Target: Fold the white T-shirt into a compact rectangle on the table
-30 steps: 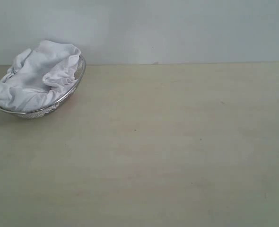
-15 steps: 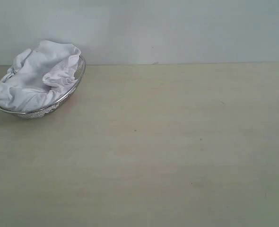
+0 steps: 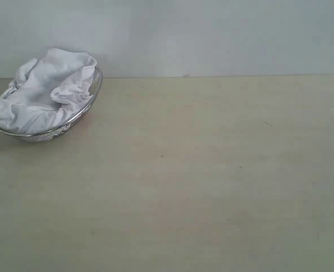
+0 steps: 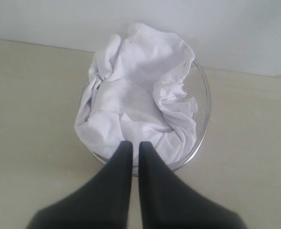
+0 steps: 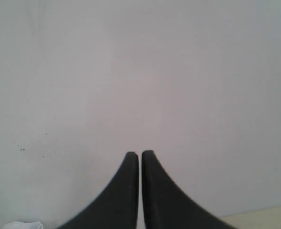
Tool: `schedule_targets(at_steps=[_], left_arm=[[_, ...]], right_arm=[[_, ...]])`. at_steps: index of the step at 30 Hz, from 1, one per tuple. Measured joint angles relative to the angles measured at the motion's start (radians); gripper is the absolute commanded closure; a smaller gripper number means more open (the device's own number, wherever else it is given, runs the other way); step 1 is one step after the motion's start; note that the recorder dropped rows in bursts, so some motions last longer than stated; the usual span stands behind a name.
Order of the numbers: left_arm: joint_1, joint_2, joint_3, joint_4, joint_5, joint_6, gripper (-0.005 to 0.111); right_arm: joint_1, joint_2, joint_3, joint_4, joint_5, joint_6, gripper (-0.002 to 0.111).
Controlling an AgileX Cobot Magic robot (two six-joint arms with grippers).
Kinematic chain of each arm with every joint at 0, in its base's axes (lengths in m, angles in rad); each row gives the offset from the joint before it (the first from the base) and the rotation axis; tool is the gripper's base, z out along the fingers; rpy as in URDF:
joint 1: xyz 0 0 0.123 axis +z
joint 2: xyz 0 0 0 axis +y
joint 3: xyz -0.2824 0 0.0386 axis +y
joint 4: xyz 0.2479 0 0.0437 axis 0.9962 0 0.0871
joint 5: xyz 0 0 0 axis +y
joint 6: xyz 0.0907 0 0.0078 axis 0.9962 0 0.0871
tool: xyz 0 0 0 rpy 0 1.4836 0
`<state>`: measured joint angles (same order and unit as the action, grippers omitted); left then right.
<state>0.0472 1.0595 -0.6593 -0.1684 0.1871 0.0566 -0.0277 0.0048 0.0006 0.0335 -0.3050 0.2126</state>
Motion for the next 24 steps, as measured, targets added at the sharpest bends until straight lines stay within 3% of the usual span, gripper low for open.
schedule_targets(at_steps=[9,16,24], left_arm=[[0.0,0.144,-0.039,0.0,-0.004,0.0,0.102],[0.0,0.187,-0.091,-0.018,0.026,0.0,0.102],[0.0,0.187,-0.115,-0.027,0.048,0.019,0.102]], right_arm=[[0.0,0.0,0.0,0.006,-0.097,0.056,0.109],[0.0,0.045,-0.091,-0.034,0.09,0.063,0.109],[0.0,0.244,-0.146,-0.057,0.112,0.062,0.109]])
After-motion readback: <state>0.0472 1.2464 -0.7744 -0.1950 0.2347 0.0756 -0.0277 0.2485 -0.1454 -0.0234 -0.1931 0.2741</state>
